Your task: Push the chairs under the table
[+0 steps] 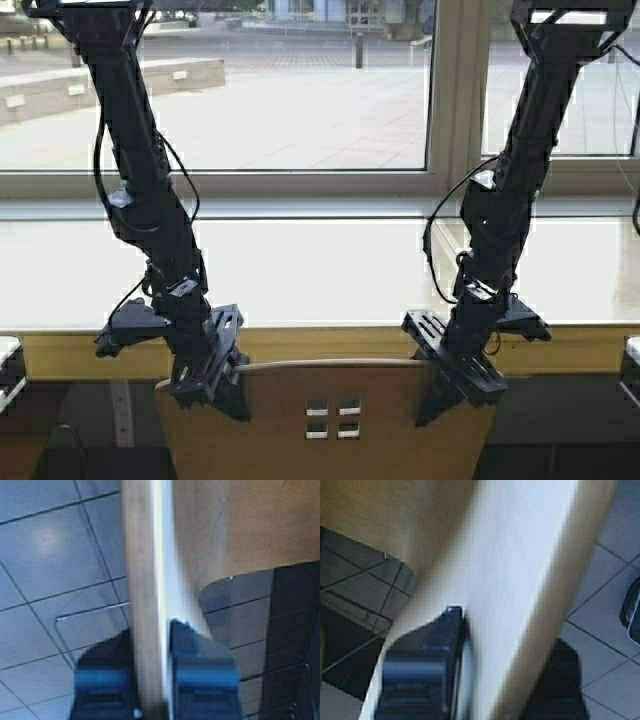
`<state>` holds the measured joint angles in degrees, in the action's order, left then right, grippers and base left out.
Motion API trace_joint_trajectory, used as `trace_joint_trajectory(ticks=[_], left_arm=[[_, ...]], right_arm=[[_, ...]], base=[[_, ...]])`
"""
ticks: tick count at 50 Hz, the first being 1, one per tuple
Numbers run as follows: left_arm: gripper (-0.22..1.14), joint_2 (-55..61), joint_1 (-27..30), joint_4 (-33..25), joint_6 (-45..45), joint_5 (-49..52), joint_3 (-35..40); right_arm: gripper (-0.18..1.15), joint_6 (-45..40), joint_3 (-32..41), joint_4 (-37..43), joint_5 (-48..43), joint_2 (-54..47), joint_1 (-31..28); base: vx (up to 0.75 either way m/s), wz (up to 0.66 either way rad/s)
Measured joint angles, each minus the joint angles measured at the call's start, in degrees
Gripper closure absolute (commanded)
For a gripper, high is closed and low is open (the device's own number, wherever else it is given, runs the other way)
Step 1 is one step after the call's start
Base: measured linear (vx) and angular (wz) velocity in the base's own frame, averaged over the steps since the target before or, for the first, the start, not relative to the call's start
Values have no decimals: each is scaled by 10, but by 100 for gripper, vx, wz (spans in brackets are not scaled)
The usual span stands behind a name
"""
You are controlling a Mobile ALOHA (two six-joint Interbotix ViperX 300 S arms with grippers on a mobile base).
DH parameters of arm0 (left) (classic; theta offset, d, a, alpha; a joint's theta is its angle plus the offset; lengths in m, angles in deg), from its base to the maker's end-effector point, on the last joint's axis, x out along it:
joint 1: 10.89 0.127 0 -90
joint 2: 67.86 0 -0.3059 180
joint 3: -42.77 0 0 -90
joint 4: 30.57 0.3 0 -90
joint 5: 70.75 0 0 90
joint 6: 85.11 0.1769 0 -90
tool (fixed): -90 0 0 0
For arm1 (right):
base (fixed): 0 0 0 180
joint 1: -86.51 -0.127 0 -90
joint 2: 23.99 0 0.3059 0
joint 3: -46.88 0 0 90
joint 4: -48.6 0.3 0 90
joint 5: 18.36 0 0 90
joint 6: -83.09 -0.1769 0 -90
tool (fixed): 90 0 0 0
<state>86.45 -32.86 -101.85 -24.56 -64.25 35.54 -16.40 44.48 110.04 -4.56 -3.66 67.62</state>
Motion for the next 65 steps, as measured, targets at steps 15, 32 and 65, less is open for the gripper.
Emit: trace_joint_trajectory(ticks=[15, 32, 65], left_arm=[[87, 1, 0, 0, 6, -3, 0], [48, -5, -4, 11, 6, -3, -29], [4, -114, 4, 44, 79, 38, -62]], right_arm=[[93, -5, -4, -35, -17, 0, -1], [60, -6, -19, -50, -17, 3, -14], [-2, 47, -82, -70, -33, 119, -33]], base=[[23, 3], [12, -1], [0, 0]])
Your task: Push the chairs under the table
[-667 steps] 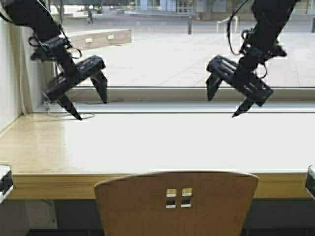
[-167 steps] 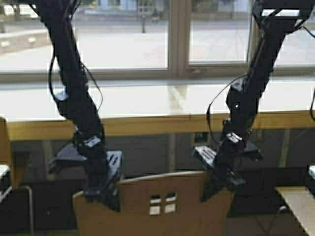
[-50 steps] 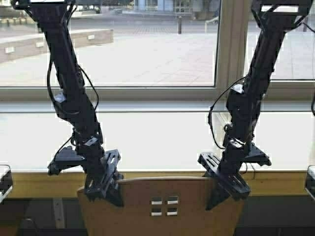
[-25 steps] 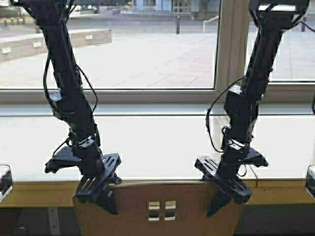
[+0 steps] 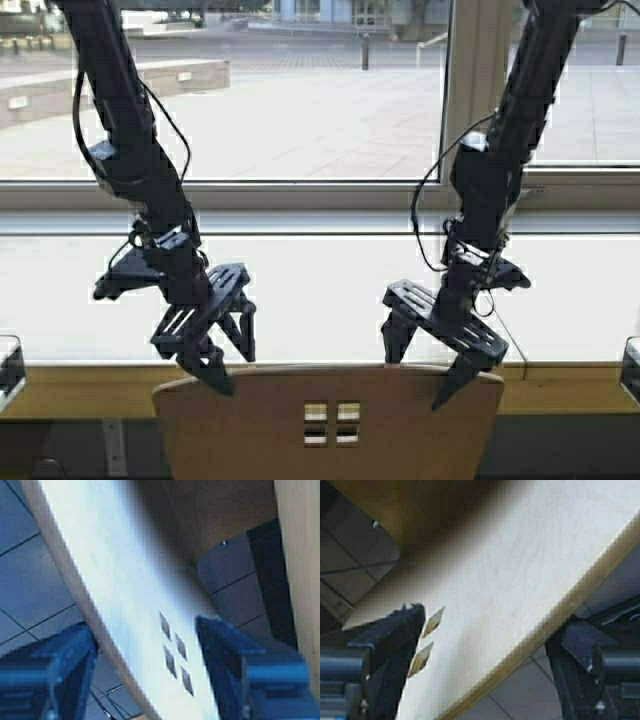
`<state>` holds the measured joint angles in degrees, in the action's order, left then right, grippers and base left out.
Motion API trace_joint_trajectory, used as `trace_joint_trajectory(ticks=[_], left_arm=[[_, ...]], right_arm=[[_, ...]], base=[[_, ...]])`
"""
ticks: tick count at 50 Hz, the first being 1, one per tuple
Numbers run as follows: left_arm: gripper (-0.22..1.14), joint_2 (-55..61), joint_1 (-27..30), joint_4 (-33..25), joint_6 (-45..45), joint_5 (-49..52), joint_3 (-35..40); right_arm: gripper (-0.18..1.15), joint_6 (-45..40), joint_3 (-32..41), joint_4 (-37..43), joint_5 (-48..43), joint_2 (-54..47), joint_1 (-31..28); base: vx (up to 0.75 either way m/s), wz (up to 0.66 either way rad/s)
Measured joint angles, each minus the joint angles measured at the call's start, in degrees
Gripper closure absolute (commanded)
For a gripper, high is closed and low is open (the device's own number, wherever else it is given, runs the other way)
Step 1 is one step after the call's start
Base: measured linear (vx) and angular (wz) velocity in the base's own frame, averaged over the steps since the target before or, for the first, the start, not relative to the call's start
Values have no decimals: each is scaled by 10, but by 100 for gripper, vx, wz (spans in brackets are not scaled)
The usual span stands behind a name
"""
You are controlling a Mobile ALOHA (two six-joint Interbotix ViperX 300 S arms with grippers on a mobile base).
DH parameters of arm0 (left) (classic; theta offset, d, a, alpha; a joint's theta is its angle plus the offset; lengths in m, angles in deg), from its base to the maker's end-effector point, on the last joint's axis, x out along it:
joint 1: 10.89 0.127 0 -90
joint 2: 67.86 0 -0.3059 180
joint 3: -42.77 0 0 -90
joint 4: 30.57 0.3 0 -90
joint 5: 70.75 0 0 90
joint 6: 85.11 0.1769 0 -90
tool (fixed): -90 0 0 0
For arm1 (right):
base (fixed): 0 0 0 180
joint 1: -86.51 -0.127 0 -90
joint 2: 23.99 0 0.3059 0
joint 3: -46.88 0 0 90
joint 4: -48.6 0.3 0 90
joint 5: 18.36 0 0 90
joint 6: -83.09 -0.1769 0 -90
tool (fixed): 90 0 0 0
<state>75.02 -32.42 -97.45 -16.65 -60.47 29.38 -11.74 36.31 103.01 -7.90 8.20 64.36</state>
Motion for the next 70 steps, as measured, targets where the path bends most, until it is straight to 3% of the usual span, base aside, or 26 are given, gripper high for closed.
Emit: trace_joint_trajectory(ticks=[12, 20, 34, 43, 56, 70], left_arm=[[4, -134, 18, 19, 59, -3, -46], [4, -236, 31, 59, 135, 11, -83], [4, -452, 101, 150, 255, 68, -162], [4, -561, 130, 256, 296, 99, -191], [4, -655, 127, 448, 302, 97, -220], [4, -751, 127, 489, 308, 76, -251]], right_arm=[[-2, 4, -97, -8, -43, 143, 9], [-2, 4, -160, -63, -55, 279, 10], [-2, 6, -202, -233, -36, 585, 9], [-2, 6, -212, -372, -15, 716, 11], [-2, 5, -243, -536, -25, 771, 23], [-2, 3, -323, -562, -130, 786, 33]], base=[[-5, -1], [-9, 0], [-15, -1], [-23, -5], [-22, 7], [-19, 27]])
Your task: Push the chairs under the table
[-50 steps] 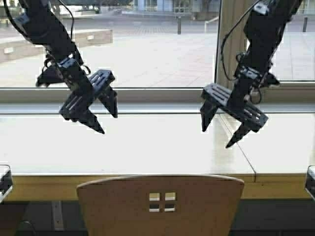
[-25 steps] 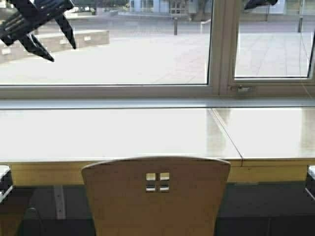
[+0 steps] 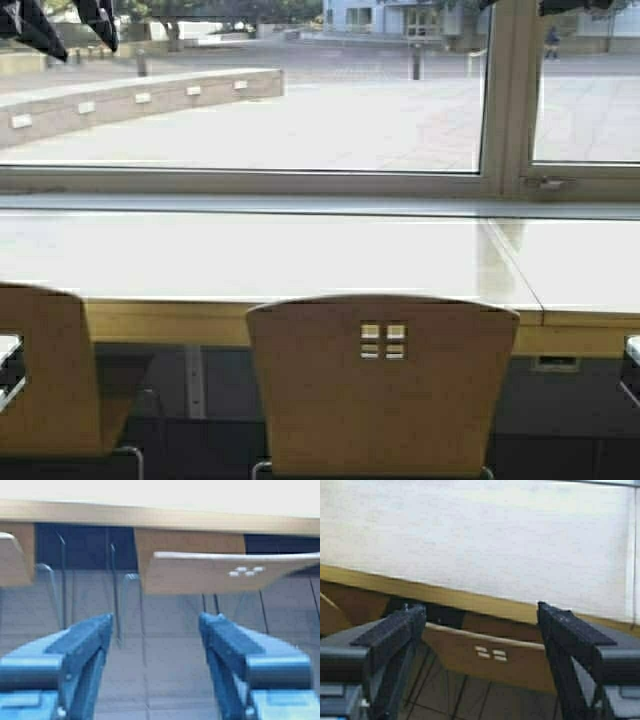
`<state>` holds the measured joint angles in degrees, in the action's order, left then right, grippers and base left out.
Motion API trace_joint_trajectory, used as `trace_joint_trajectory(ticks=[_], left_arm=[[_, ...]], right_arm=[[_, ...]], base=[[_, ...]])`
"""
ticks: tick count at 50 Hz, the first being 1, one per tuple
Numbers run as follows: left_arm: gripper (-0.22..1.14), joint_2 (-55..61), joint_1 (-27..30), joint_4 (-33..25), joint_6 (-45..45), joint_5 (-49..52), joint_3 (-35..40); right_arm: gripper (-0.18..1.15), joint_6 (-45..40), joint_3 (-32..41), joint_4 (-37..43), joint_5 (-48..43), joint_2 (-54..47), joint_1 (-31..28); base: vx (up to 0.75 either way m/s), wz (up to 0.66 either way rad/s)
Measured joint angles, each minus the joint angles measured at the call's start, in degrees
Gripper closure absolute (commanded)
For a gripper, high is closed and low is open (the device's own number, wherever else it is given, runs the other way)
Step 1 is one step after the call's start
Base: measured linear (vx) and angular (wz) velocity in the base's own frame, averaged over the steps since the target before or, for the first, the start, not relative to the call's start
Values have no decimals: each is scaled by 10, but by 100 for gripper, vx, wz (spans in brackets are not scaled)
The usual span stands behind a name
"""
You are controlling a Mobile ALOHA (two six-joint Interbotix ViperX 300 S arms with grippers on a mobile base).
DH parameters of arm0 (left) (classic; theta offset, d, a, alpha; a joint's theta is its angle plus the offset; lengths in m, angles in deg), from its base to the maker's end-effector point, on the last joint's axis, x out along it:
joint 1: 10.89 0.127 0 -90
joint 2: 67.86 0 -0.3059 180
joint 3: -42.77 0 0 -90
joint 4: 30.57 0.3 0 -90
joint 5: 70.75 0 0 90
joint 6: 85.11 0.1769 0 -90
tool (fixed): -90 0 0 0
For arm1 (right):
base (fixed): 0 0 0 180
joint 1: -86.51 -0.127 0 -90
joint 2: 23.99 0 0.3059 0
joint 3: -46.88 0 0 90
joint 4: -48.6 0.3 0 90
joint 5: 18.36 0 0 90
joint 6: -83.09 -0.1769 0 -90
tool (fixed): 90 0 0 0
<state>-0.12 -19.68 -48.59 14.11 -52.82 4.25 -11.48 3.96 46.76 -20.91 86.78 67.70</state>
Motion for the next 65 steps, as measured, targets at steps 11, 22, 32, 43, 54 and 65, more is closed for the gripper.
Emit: trace_joint_trajectory(ticks=[11, 22, 32, 43, 54, 65], left_arm=[[4, -52, 0, 28, 1, -19, -14], [4, -47, 4, 46, 3, -46, -15], [4, -57, 4, 64, 3, -83, -16], [4, -71, 3, 68, 3, -98, -28], [4, -55, 3, 68, -4, -105, -31], [4, -49, 1, 68, -7, -107, -35]], right_arm=[[-2, 0, 0, -1, -10, 1, 1], [-2, 0, 0, -1, -5, 4, -1], [-2, -1, 2, -1, 0, 4, -3], [-2, -2, 3, 0, 0, 0, -2], [-2, 3, 15, -4, 1, -33, 2], [-2, 1, 31, -7, 6, -52, 11]], base=[[-24, 48], [-29, 62], [-33, 39], [-36, 10], [-38, -2], [-44, -5]])
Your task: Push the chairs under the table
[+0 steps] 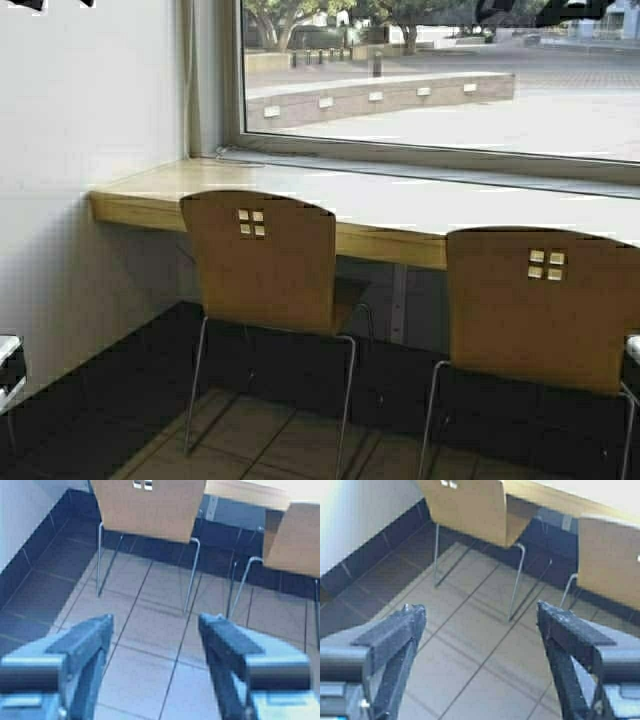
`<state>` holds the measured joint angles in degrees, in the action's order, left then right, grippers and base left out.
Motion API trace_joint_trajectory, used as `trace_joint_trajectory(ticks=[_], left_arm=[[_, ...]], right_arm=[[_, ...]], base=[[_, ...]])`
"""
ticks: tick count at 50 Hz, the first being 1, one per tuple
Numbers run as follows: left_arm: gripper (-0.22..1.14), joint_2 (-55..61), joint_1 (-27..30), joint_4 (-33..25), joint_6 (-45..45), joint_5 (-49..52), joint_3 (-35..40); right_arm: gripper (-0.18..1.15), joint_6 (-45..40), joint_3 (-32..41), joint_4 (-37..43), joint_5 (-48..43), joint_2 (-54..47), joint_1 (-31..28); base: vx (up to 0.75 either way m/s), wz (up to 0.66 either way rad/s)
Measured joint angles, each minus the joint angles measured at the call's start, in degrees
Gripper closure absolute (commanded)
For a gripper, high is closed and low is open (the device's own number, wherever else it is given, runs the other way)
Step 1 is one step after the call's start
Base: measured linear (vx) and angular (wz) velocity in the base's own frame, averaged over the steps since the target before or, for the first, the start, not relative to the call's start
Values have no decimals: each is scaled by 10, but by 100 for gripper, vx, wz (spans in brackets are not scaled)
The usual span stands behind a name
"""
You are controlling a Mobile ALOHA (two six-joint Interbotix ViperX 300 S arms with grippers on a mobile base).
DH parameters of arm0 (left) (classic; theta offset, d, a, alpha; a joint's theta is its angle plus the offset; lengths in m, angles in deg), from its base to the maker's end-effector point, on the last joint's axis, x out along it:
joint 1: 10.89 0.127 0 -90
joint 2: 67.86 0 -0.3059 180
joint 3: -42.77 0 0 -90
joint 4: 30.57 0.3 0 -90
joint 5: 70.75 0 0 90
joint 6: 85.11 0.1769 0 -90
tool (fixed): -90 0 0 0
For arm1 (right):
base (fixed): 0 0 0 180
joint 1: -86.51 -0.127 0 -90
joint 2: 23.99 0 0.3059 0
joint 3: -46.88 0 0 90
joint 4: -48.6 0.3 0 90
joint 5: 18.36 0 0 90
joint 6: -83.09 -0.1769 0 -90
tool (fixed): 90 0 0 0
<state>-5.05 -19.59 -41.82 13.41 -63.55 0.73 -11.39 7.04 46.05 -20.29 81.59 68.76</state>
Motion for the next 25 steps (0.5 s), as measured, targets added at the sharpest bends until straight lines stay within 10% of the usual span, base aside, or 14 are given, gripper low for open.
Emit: trace_joint_trajectory(ticks=[25], left_arm=[[4, 45, 1, -2, -6, -6, 5]], right_arm=[[-2, 1, 12, 0, 32, -11, -1]], base=[[-38, -2]])
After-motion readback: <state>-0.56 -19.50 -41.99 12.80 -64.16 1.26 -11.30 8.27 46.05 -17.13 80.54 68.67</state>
